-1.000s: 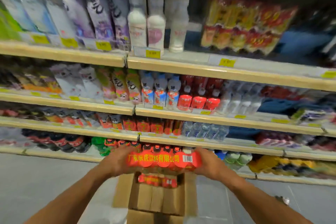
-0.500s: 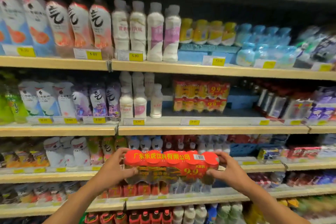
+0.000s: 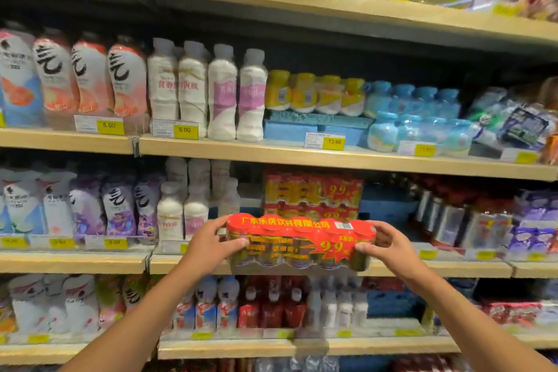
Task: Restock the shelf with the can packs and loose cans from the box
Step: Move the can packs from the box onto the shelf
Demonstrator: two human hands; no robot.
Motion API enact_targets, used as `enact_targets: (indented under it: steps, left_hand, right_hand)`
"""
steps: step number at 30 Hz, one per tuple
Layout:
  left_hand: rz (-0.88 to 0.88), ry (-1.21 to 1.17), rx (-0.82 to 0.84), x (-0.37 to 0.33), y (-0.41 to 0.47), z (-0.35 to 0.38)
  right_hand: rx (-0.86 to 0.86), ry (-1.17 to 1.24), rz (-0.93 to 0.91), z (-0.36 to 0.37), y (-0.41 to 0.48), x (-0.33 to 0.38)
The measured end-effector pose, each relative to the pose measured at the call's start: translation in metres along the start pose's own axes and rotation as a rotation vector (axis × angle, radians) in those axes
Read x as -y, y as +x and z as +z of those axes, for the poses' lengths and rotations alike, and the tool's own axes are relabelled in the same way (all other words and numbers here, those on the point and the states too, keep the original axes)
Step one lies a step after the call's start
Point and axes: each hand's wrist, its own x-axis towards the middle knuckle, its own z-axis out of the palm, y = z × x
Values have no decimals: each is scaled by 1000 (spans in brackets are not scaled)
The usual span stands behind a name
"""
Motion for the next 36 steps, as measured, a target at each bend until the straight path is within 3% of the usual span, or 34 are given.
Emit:
enact_targets:
  steps: [13,22,30,36]
  left_hand:
    - [-76,167,-130,-3,88,74]
    - [-172,345,-96,12,98,81]
    - [-227,369,-88,31,107,85]
    - [-274,419,-131,26,115,95]
  right_hand:
    - [-7,-63,13,-42,106,-40]
    - [37,-223,80,-32,124,-70]
    - [84,-296,100,-27,134,-77]
    - [30,-416,163,-22,148,-80]
